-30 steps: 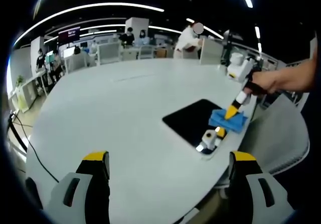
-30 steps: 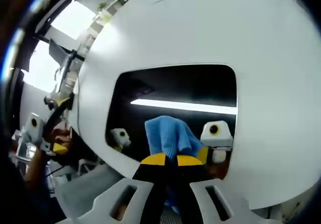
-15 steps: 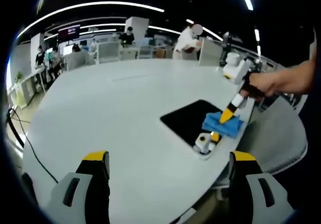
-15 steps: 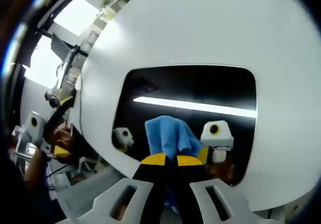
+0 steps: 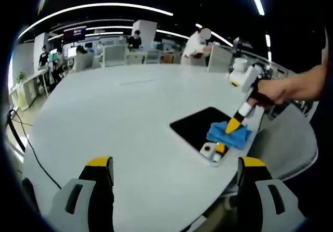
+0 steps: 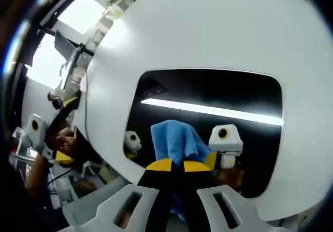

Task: Wipe the mirror surface with the cleaning cloth until all visible marks leave the cleaned area.

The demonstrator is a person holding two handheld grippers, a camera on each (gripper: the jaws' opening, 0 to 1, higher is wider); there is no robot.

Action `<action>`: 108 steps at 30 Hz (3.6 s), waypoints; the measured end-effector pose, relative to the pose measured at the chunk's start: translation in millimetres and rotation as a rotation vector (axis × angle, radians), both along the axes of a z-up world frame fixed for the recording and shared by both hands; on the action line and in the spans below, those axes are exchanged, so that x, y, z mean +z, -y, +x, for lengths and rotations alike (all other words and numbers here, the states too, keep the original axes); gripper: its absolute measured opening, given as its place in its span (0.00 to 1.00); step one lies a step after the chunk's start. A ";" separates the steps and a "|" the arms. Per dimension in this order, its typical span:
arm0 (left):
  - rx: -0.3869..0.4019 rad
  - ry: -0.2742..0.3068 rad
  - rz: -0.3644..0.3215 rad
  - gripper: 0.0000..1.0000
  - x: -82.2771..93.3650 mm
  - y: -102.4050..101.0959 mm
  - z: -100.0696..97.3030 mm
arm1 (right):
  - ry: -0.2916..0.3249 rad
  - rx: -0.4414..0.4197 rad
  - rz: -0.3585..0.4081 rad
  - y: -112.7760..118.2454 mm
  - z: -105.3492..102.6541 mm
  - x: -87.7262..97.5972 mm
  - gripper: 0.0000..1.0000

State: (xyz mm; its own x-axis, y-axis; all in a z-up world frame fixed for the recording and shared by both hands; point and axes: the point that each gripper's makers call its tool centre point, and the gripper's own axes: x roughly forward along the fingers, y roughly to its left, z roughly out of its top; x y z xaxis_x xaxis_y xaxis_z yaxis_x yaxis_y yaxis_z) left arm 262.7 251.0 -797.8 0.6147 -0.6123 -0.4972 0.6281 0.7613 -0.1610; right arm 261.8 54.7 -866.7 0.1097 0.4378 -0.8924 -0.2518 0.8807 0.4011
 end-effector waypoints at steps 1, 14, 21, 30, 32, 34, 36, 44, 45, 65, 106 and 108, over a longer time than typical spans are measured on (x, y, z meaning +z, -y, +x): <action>-0.001 0.000 0.001 0.99 0.0 0.1 -0.1 | 0.000 0.002 -0.001 -1.1 0.7 -0.5 0.00; 0.014 0.017 -0.031 0.99 4.3 -1.0 4.7 | 0.009 0.044 0.000 -25.3 -0.8 -0.5 0.00; 0.032 0.027 -0.030 0.99 6.4 -6.6 5.9 | 0.016 0.051 0.004 -33.0 0.4 -1.4 0.00; 0.004 0.029 0.009 0.99 4.7 -10.6 5.9 | 0.026 0.076 0.011 -53.6 -0.5 -1.1 0.00; 0.007 0.031 0.008 0.99 5.8 -11.4 6.2 | 0.026 0.080 0.015 -56.2 0.0 -1.4 0.00; 0.007 0.029 0.011 0.99 4.6 -12.1 6.1 | 0.025 0.085 0.016 -59.0 0.2 -1.3 0.00; 0.008 0.028 0.010 0.99 5.1 -11.7 5.0 | 0.025 0.090 0.018 -61.7 0.2 -1.2 0.00; 0.009 0.022 0.008 0.99 2.2 -12.5 4.6 | 0.023 0.109 0.013 -69.9 0.3 -0.5 0.00; 0.010 0.022 0.007 0.99 2.5 -12.4 4.5 | 0.022 0.111 0.015 -71.7 0.1 -0.4 0.00; 0.016 0.014 0.001 0.99 1.1 -10.8 4.8 | 0.027 0.143 0.016 -76.3 0.0 -1.0 0.00; 0.033 0.051 0.064 0.99 0.7 -24.9 2.4 | 0.040 0.092 0.010 -80.3 41.4 0.0 0.00; 0.032 0.050 0.067 0.99 0.1 -24.8 2.6 | 0.040 0.086 0.011 -81.0 45.5 0.3 0.00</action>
State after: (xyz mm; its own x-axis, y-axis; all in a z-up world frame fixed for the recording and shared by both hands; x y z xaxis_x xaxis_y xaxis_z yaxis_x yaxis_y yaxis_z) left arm 265.3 275.8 -797.8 0.6581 -0.5585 -0.5050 0.6095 0.7889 -0.0781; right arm 307.3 135.6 -866.3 0.1070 0.4572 -0.8829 -0.3420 0.8508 0.3990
